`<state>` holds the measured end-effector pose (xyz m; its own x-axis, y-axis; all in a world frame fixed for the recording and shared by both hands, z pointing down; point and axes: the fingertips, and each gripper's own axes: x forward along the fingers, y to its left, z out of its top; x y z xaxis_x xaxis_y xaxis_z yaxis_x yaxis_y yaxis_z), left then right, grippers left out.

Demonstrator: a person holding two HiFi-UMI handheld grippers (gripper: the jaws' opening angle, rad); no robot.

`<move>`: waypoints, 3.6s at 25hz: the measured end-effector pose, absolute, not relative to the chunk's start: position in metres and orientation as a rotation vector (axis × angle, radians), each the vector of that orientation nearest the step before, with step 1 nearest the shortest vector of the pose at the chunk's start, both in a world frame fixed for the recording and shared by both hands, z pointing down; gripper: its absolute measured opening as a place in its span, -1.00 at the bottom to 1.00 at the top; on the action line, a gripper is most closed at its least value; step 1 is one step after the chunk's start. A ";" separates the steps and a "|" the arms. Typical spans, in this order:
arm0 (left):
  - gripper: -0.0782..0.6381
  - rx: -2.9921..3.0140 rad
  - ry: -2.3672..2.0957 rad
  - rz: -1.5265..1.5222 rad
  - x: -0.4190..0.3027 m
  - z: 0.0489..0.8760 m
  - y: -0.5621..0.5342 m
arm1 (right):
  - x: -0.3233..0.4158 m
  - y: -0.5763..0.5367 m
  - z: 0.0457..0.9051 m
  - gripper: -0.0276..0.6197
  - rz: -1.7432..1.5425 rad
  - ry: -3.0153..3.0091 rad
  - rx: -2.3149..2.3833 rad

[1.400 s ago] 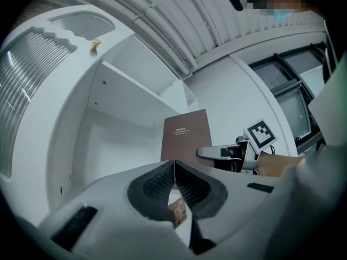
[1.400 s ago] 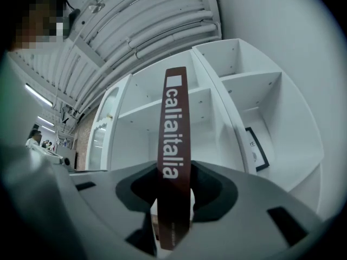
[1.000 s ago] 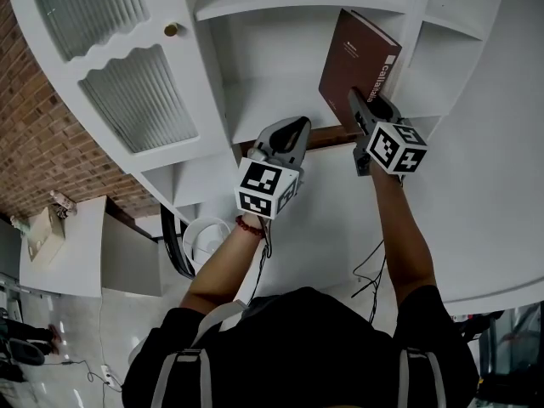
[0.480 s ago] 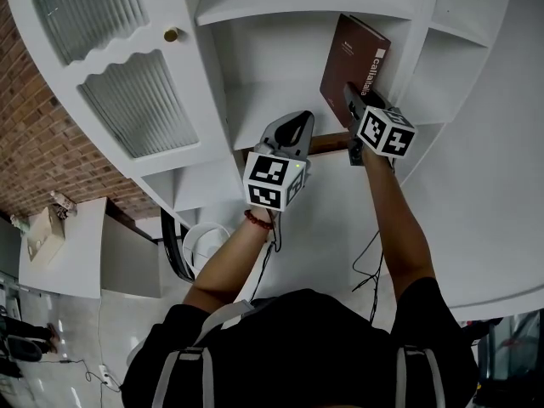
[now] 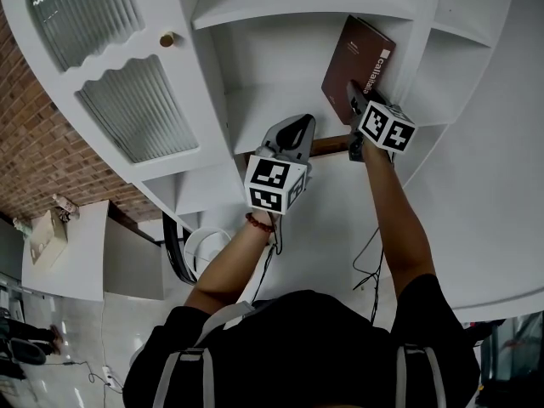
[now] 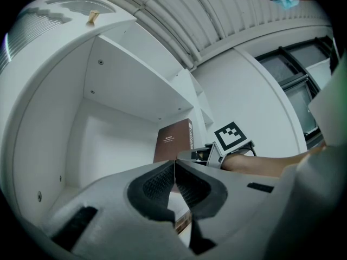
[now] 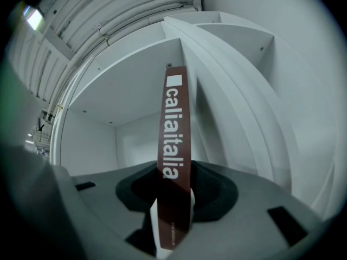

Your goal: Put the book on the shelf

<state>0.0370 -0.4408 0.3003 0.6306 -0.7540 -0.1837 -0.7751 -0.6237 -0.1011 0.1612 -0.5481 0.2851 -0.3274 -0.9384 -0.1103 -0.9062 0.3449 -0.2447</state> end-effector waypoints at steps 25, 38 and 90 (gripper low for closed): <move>-0.73 -2.701 1.321 0.183 0.028 0.311 -0.426 | 0.172 -0.524 0.293 -0.38 -0.148 2.358 -1.699; -0.73 -2.713 1.346 0.183 0.025 0.317 -0.405 | 0.184 -0.469 0.298 -0.65 -0.054 2.397 -1.710; -0.73 -2.841 1.192 0.153 0.026 0.402 -0.320 | 0.171 -0.293 0.368 -0.79 0.165 2.504 -1.583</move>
<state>0.0260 -0.3204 0.4022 0.6967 -0.7084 -0.1133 -0.7140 -0.7000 -0.0136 0.1715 -0.2933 0.3678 -0.4197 -0.8842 -0.2051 -0.9034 0.4287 0.0006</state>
